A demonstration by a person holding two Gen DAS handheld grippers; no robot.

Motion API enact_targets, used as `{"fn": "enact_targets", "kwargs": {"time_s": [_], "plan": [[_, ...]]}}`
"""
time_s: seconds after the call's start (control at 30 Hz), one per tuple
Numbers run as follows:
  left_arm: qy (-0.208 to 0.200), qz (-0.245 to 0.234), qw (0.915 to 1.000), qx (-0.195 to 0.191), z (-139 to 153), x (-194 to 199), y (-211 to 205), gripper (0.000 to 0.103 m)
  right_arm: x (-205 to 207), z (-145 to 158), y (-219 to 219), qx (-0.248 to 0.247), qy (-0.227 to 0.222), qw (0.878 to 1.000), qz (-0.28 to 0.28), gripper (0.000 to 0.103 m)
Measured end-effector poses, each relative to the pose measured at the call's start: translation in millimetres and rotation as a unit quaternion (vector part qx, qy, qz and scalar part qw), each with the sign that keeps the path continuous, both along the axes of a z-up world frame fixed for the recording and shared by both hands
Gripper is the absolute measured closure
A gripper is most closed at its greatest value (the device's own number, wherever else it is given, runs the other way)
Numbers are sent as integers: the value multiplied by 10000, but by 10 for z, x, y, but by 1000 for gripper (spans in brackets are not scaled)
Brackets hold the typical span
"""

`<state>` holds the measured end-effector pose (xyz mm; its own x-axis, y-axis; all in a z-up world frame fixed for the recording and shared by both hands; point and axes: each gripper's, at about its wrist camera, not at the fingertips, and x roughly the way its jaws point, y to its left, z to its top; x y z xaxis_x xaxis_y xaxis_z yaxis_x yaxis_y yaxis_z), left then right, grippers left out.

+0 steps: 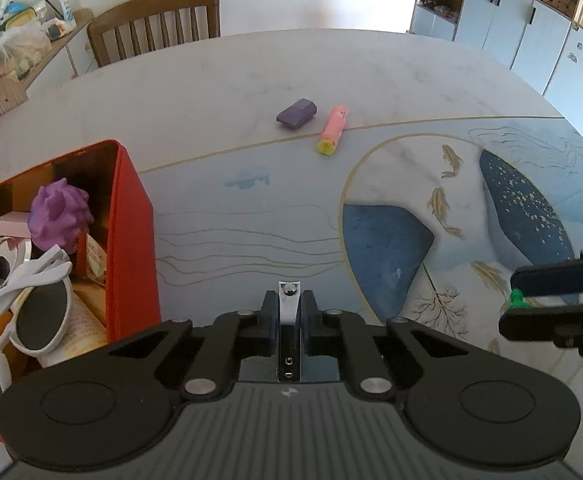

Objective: Organize rigid objects
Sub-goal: 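Carry the clipper with the left tool while the right tool carries the pawn into the red tin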

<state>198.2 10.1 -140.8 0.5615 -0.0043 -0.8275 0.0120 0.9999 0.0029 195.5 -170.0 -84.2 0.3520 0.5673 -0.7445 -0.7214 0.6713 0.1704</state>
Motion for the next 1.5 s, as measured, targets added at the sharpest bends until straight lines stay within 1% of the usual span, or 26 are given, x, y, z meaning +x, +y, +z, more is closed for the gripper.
{"fn": "enact_targets", "kwargs": {"time_s": [0.2,0.43,0.73,0.93,1.07,1.17,1.33,1.5], "plan": [[-171,116,9996,-167,168,-141,63,92,24,81,19,59,-118,9999,-9,79],[-522,326,9972,-415,514,-361,245,92,51,264,170,173,-319,9993,82,79],[-955,611,9920,-563,930,-567,618,92,8,555,607,347,-614,9966,421,79],[-1226,775,9883,-480,1164,-705,933,92,-33,688,1019,374,-842,9932,707,79],[-1330,945,9857,-432,1229,-789,1194,92,-19,716,1305,339,-890,9920,826,79],[-1335,1064,9845,-392,1226,-846,1392,92,-5,717,1504,311,-907,9913,904,79],[-1209,1268,9838,-383,1119,-934,1697,92,50,645,1804,175,-896,9914,936,79],[-1015,1360,9848,-380,960,-917,1931,92,159,523,2042,5,-806,9932,838,79]]}}
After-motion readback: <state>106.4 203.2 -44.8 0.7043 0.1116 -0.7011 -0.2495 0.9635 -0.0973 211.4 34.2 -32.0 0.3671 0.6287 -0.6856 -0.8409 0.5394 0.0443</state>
